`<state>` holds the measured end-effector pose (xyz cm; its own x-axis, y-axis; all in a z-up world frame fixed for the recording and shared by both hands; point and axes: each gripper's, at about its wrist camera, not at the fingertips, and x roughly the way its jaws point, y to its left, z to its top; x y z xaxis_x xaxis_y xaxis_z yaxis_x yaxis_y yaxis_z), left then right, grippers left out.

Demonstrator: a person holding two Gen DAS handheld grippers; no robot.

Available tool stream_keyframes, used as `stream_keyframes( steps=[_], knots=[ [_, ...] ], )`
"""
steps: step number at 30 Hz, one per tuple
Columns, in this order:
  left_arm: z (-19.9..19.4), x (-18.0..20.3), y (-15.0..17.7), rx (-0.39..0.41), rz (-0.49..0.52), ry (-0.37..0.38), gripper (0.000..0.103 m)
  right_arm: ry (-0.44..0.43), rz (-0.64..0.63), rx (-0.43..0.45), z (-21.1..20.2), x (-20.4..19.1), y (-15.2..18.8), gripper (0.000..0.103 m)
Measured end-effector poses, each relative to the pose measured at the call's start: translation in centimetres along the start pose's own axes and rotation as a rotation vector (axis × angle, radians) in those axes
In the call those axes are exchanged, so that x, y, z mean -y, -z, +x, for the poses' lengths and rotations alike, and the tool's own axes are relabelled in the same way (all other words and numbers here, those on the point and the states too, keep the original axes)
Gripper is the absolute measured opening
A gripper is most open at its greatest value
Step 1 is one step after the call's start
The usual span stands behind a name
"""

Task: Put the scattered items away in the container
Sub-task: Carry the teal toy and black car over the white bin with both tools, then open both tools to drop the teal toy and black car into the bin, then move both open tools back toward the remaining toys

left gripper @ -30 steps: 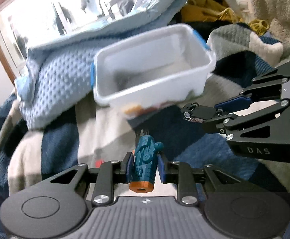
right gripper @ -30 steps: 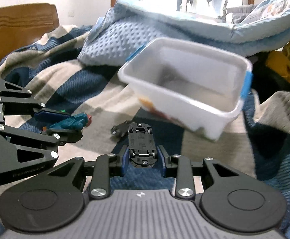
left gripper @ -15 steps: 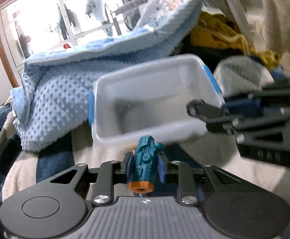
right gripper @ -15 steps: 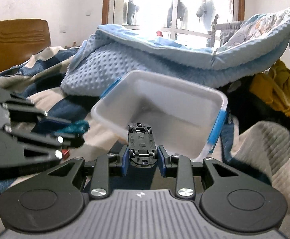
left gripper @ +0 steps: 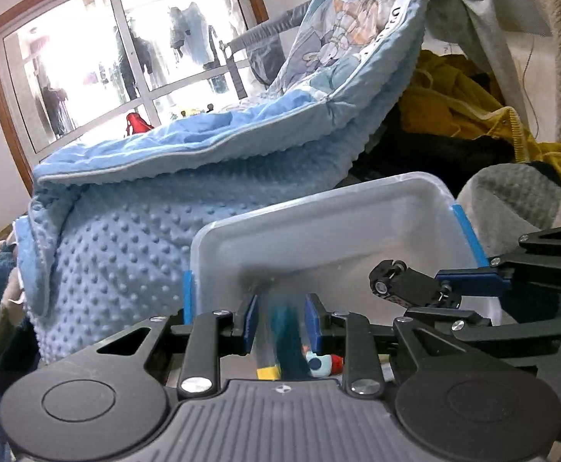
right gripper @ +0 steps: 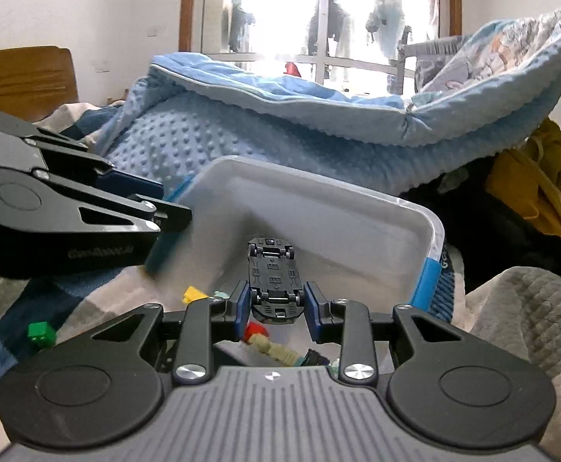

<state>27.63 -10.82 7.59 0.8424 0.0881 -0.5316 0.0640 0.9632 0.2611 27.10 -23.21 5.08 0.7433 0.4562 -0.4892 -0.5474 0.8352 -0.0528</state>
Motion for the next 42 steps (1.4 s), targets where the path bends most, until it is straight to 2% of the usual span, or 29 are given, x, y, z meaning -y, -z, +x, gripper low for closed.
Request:
stream_keyframes(
  steps=[7,8,9,10,11,12,17,21,25,29,32,37,39,42],
  knots=[
    [4.1,0.0,0.4,-0.051,-0.056,0.037,0.030,0.040,-0.004,-0.071,3.2,1.1,0.3,0.035],
    [4.4,0.0,0.6,-0.055,-0.069,0.043,0.036,0.044,0.004,-0.076,3.6,1.3,0.2,0.037],
    [4.6,0.1,0.7,-0.060,-0.077,0.044,0.041,0.046,0.001,-0.076,3.8,1.3,0.3,0.048],
    [4.7,0.1,0.9,-0.062,-0.079,0.040,0.050,0.051,-0.006,-0.070,3.9,1.3,0.3,0.058],
    [4.8,0.1,1.0,-0.064,-0.079,0.031,0.058,0.058,-0.015,-0.064,3.9,1.2,0.4,0.060],
    [4.8,0.1,1.1,-0.064,-0.080,0.023,0.060,0.063,-0.022,-0.065,4.0,1.2,0.5,0.063],
    [3.9,-0.9,1.7,-0.058,-0.105,0.024,0.061,0.055,-0.011,-0.064,3.6,1.1,0.6,0.063],
    [1.7,-2.1,2.7,-0.046,-0.124,0.015,0.062,0.047,-0.020,-0.048,2.3,0.4,0.8,0.070],
    [-2.0,-3.9,5.3,-0.026,-0.133,-0.034,0.075,0.005,-0.055,0.000,-0.3,-1.1,1.3,0.082],
    [-4.7,-6.0,9.1,-0.059,-0.143,-0.079,0.076,-0.094,-0.074,0.030,-2.2,-3.1,2.0,0.084],
    [-5.9,-7.6,12.5,-0.112,-0.189,-0.086,0.076,-0.161,-0.065,0.001,-2.4,-4.7,2.9,0.085],
    [-5.8,-9.1,17.9,-0.208,-0.326,-0.134,0.075,-0.187,-0.082,-0.085,-1.2,-7.5,5.9,0.085],
    [-5.1,-9.2,19.2,-0.240,-0.400,-0.165,0.075,-0.200,-0.060,-0.121,-0.8,-8.3,7.2,0.085],
    [-4.0,-8.9,20.0,-0.249,-0.490,-0.197,0.075,-0.206,-0.033,-0.164,-0.4,-8.9,8.8,0.085]
  ],
)
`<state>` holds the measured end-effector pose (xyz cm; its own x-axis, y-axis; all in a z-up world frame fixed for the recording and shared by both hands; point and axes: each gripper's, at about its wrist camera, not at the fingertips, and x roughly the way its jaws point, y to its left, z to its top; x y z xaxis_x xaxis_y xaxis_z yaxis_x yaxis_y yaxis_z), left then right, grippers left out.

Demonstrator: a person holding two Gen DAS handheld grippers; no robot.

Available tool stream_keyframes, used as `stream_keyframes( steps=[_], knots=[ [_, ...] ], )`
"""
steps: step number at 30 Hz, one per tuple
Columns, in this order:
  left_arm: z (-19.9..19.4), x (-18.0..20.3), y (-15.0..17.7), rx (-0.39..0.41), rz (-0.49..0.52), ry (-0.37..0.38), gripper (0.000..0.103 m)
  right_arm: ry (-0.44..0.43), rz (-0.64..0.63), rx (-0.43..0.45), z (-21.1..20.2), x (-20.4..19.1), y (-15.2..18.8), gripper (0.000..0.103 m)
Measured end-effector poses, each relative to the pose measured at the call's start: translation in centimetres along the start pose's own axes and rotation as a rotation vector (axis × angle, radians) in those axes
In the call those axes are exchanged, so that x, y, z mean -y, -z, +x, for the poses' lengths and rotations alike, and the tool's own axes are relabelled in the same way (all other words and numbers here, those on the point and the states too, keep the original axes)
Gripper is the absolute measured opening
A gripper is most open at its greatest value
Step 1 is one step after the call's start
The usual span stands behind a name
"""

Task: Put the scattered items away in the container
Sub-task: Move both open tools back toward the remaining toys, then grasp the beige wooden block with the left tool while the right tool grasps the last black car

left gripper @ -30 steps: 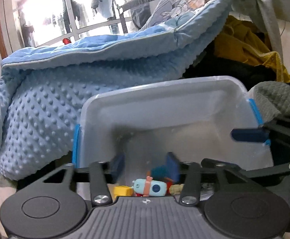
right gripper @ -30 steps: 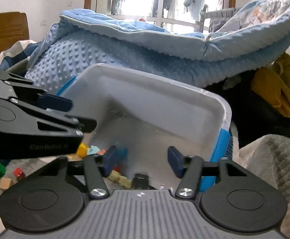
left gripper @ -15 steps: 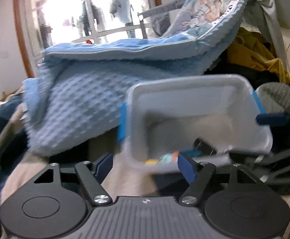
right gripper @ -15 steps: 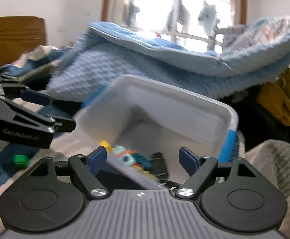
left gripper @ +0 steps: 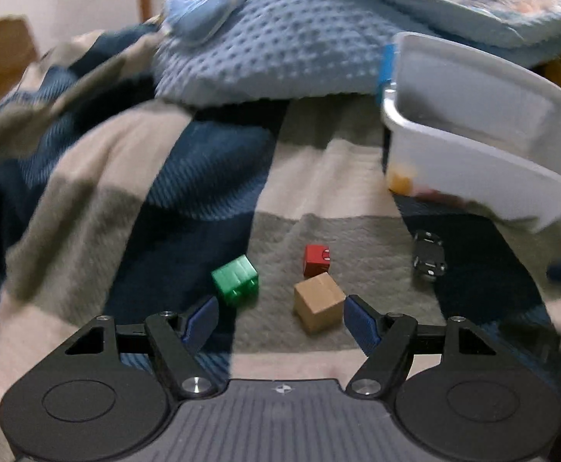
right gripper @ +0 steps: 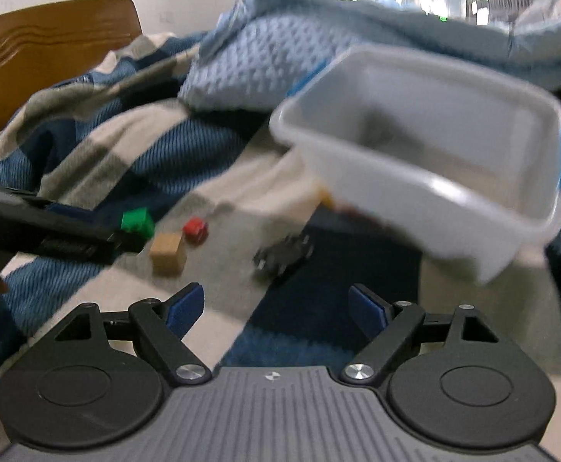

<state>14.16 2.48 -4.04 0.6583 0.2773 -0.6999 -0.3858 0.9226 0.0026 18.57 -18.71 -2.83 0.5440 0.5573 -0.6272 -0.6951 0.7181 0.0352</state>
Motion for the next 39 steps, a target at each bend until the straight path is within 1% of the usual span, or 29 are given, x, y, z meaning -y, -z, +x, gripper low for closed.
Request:
stream_keyframes(
  steps=[2,4,5,6,8,10,11,12,13,15,16,18,20,22,25,28,31,33,35,37,39],
  knots=[
    [0.5,0.4,0.2,-0.008,-0.041,-0.052,0.075,-0.006,0.010,-0.016,0.1,-0.2,0.7,0.085],
    [1.0,1.4,0.1,-0.027,-0.007,-0.095,0.075,-0.006,0.014,-0.018,0.0,-0.1,1.2,0.085],
    [1.1,1.9,0.3,-0.030,0.019,-0.093,0.075,-0.007,0.018,-0.019,0.0,0.0,1.3,0.085],
    [1.0,2.2,0.6,-0.025,0.036,-0.073,0.075,-0.010,0.020,-0.018,-0.1,0.2,1.3,0.085],
    [0.8,2.4,1.1,-0.018,0.022,0.012,0.075,-0.012,0.025,-0.012,-0.1,0.5,1.6,0.085],
    [0.9,1.8,1.0,-0.025,-0.054,0.098,0.075,-0.015,0.036,-0.014,0.1,0.8,1.8,0.085],
    [1.0,1.4,0.8,-0.022,-0.098,0.117,0.076,-0.015,0.041,-0.016,0.2,1.0,2.0,0.085],
    [1.1,1.2,0.7,-0.007,-0.136,0.120,0.076,-0.017,0.048,-0.018,0.3,1.1,2.2,0.085],
    [1.1,1.1,0.5,0.019,-0.159,0.104,0.076,-0.018,0.052,-0.020,0.4,1.3,2.3,0.085],
    [1.4,1.8,0.1,0.049,-0.153,0.045,0.077,-0.017,0.058,-0.027,0.6,1.6,2.7,0.085],
    [1.9,2.5,-0.1,0.044,-0.126,0.019,0.077,-0.016,0.063,-0.032,0.7,1.7,2.9,0.085],
    [3.1,4.2,-0.3,0.012,-0.056,-0.058,0.077,-0.016,0.073,-0.044,1.1,2.1,3.2,0.085],
    [4.2,5.3,-0.2,-0.016,-0.016,-0.116,0.077,-0.018,0.080,-0.052,1.4,2.4,3.4,0.085],
    [5.1,5.2,-0.1,-0.034,-0.033,-0.129,0.077,-0.019,0.078,-0.052,1.5,2.6,3.4,0.085],
    [6.4,4.5,0.1,-0.070,-0.069,-0.103,0.077,-0.015,0.073,-0.052,1.7,2.8,3.4,0.085],
    [6.6,3.8,0.4,-0.057,-0.097,-0.079,0.076,-0.012,0.073,-0.058,2.0,3.0,3.4,0.085],
    [7.0,3.8,0.4,-0.061,-0.071,-0.064,0.074,-0.009,0.069,-0.063,2.3,2.9,3.4,0.085],
    [6.9,3.8,0.4,-0.052,-0.057,-0.058,0.066,-0.010,0.063,-0.068,2.4,2.7,3.4,0.085],
    [6.6,3.2,0.4,-0.024,-0.093,-0.068,0.034,-0.010,0.057,-0.070,2.5,2.4,3.4,0.085],
    [6.7,2.4,0.4,-0.026,-0.136,-0.064,0.033,-0.011,0.053,-0.072,2.5,2.1,3.4,0.085],
    [6.7,2.4,0.4,-0.032,-0.122,-0.063,0.033,-0.010,0.046,-0.073,2.4,1.8,3.3,0.085]
  ],
)
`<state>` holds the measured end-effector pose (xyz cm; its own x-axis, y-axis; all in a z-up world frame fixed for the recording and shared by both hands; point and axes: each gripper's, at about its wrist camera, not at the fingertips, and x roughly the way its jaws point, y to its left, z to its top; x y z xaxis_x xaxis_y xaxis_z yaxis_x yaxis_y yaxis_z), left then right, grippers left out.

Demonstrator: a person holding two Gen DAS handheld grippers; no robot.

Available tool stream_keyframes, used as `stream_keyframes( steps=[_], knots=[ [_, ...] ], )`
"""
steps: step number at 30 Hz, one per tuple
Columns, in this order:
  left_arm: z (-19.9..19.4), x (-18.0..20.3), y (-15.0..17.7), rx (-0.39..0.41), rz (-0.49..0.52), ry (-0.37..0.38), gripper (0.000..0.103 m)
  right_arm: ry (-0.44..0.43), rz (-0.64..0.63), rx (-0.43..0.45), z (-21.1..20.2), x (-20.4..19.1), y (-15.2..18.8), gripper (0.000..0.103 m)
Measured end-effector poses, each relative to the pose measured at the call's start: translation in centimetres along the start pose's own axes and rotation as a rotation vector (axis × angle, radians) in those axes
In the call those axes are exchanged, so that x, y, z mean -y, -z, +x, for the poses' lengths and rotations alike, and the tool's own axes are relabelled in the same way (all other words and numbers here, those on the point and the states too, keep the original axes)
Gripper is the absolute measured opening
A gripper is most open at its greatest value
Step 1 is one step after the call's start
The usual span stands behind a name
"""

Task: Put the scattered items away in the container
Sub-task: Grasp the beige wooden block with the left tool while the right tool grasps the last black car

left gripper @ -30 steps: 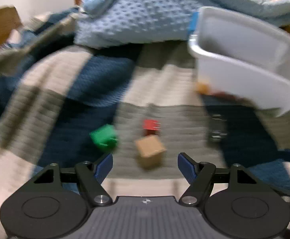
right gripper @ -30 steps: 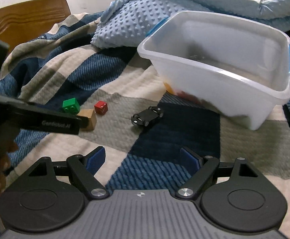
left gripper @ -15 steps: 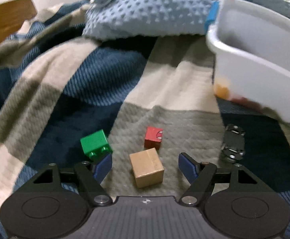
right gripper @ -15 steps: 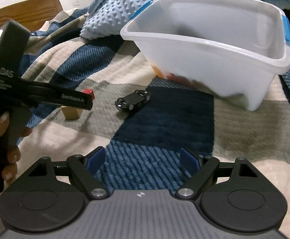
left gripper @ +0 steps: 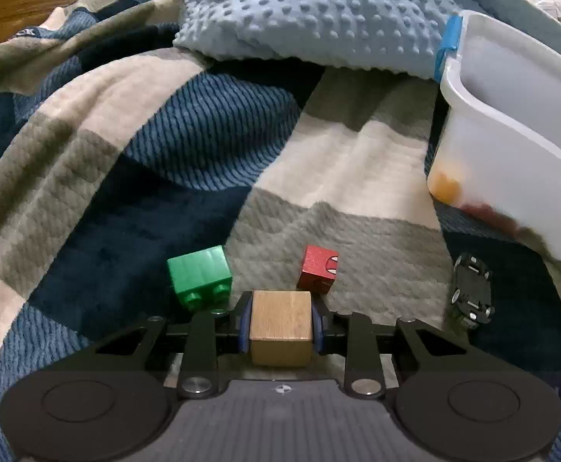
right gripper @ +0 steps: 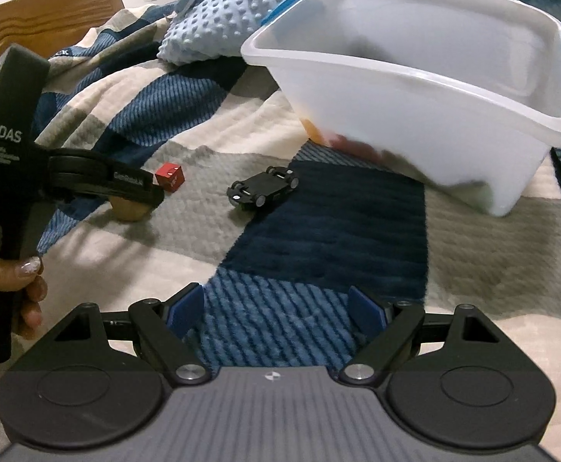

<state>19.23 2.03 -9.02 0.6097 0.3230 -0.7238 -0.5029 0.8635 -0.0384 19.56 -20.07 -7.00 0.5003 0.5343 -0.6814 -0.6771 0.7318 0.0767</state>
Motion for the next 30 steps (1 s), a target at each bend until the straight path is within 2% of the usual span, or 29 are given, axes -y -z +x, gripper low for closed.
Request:
stream_keyframes(
  steps=[3,13,16,21,23,25,26,27,28,30],
  knots=[
    [-0.3,0.1,0.0,-0.011,0.018,-0.007,0.033,-0.001,-0.008,-0.001,-0.1,-0.3,-0.1,0.085],
    [-2.0,-2.0,1.0,0.038,0.055,0.034,0.032,0.051,-0.005,0.051,-0.4,-0.9,-1.8,0.085],
    [-2.3,-2.3,1.2,0.031,0.077,0.053,0.032,0.060,0.018,0.074,0.9,-1.2,-3.4,0.085],
    [-2.9,-2.1,1.4,0.011,0.119,0.084,0.032,0.107,0.095,0.032,5.4,-1.9,-6.0,0.084],
    [-3.1,-2.0,1.5,0.005,0.131,0.098,0.032,0.147,0.110,0.003,7.0,-2.0,-6.4,0.079],
    [-3.2,-1.9,1.5,0.005,0.142,0.108,0.032,0.156,0.123,-0.033,8.3,-1.9,-6.5,0.053],
    [-3.3,-1.8,1.6,0.006,0.150,0.112,0.032,0.164,0.123,-0.036,8.4,-1.8,-6.4,0.048],
    [-3.5,-1.7,1.6,0.009,0.158,0.115,0.032,0.171,0.114,-0.031,8.1,-1.8,-6.3,0.037],
    [-3.6,-1.6,1.6,0.012,0.165,0.119,0.032,0.170,0.103,-0.030,7.9,-1.8,-6.2,0.033],
    [-4.1,-1.4,1.6,0.017,0.172,0.130,0.032,0.156,0.092,-0.023,6.9,-1.7,-5.9,0.033]
  ],
)
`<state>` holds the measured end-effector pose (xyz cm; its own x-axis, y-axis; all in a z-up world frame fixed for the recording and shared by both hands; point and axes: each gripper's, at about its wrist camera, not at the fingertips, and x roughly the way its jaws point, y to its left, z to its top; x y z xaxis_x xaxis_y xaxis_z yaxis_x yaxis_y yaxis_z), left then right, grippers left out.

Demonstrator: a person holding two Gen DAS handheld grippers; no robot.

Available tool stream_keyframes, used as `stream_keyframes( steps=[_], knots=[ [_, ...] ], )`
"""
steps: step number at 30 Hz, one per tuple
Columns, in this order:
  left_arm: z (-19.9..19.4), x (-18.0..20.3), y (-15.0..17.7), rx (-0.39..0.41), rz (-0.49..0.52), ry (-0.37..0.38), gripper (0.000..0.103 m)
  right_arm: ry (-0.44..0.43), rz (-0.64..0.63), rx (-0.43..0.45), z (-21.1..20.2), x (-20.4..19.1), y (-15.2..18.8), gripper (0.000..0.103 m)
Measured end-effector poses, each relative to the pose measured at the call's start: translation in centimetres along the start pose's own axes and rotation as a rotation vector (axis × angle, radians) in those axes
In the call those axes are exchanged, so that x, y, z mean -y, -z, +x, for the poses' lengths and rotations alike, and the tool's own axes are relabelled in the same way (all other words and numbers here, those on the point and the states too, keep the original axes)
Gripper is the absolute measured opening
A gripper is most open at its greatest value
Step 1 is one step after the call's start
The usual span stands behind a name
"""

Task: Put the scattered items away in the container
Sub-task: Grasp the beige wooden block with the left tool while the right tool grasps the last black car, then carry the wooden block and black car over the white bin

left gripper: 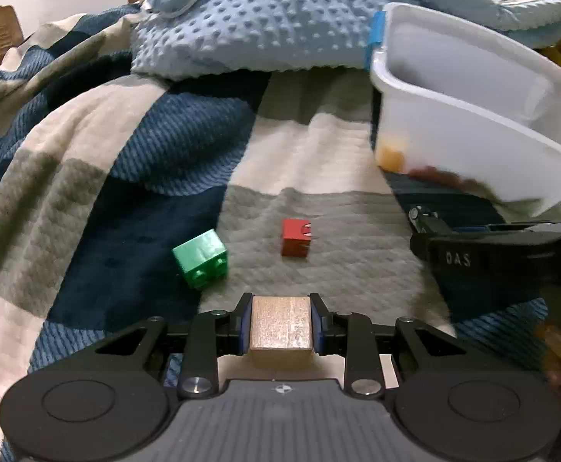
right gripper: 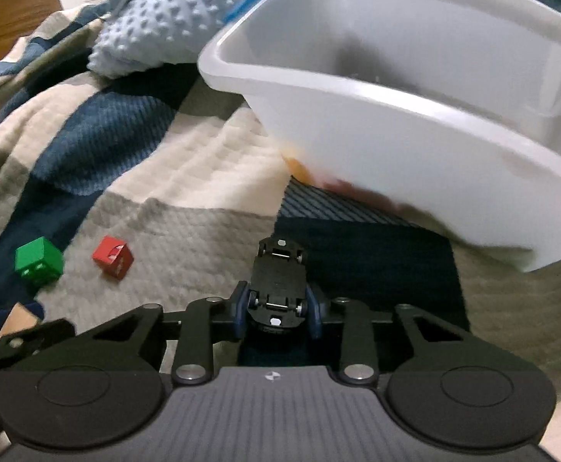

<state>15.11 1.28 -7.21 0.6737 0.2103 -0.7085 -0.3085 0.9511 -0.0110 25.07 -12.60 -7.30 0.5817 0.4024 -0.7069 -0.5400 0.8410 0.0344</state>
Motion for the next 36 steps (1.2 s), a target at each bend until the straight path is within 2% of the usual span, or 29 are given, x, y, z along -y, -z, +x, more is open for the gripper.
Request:
stream_keyframes(
  steps=[5,15,28,36],
  knots=[
    [-1.5,1.0,-0.4,0.020,0.022,0.024,0.032,-0.014,-0.040,0.008,-2.6,1.0,1.0,0.033],
    [-5.3,4.6,-2.6,0.087,0.111,0.061,0.032,0.057,-0.127,0.072,-8.7,2.6,1.9,0.033],
    [-10.5,10.5,-7.5,0.213,0.236,0.161,0.032,0.069,-0.142,0.208,-15.2,4.5,0.3,0.033],
    [-11.0,12.5,-11.1,0.267,0.293,0.152,0.032,0.094,-0.147,0.325,-17.6,5.7,-1.9,0.033]
  ],
)
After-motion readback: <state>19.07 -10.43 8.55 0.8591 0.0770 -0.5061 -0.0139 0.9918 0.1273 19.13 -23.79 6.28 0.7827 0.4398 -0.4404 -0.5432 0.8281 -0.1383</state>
